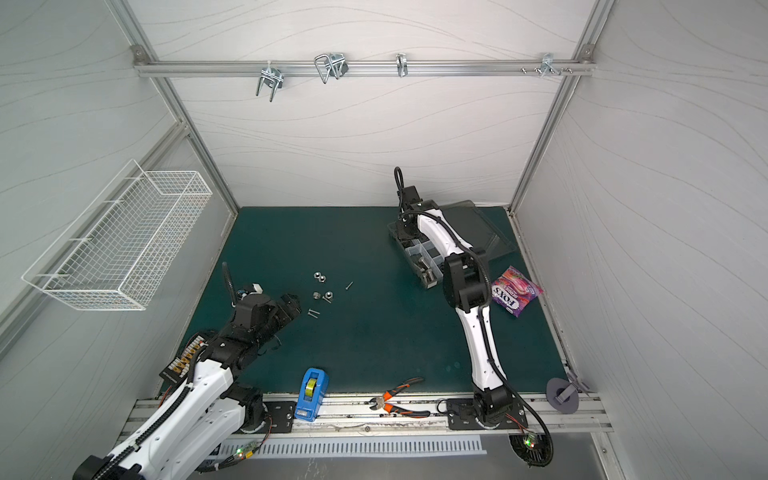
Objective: Sort the screws and nuts into containers
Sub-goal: 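Open the right gripper to drop the bolt into the black-bolt compartment, then move the right gripper back over the pile toward a small silver screw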
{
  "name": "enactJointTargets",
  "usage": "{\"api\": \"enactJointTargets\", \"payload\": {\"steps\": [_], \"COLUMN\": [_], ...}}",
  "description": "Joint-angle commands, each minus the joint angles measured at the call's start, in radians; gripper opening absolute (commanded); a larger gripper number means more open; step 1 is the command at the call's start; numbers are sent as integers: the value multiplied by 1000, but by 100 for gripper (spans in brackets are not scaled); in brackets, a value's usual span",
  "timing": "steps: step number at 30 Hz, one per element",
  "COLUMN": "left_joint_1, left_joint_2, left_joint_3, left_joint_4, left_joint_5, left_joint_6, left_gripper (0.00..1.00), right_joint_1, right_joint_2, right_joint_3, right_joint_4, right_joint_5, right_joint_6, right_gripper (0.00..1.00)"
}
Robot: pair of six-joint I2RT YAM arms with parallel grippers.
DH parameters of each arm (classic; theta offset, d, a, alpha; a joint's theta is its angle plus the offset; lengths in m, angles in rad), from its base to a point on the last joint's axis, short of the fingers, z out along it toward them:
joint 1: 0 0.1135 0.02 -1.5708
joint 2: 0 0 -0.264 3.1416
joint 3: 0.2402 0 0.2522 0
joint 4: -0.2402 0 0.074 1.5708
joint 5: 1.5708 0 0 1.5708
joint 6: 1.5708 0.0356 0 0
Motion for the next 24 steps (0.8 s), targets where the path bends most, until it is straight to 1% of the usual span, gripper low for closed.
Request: {"api": "enactJointTargets", "payload": {"steps": [1,10,15,16,19,24], "left_joint_1": [-1,-1,-1,-1,-1,-1], "left_joint_2": [-1,-2,-10,-12,-18,-17], "left_joint_3": [45,48,44,43,39,37], "left_joint_4": [36,32,27,27,27,27], "left_joint_5": [-8,-12,-14,-16,-20,-23], "left_joint_6": [0,2,1,1,-1,0], "left_gripper": [100,100,100,100,100,100], "right_joint_1": [-6,4,37,47,87,186], "right_joint_2": [24,-41,-140,-161,-217,-275], "right_joint_3": [23,-12,-105,-129,-196,-285], "right_joint_4": [-29,-33,-7,-2,11,14], "right_joint_5": [-4,-6,31,40,70,115], "right_joint_6": [-11,-17,-14,-9,7,53], "right_gripper": [32,33,38,40,50,75]}}
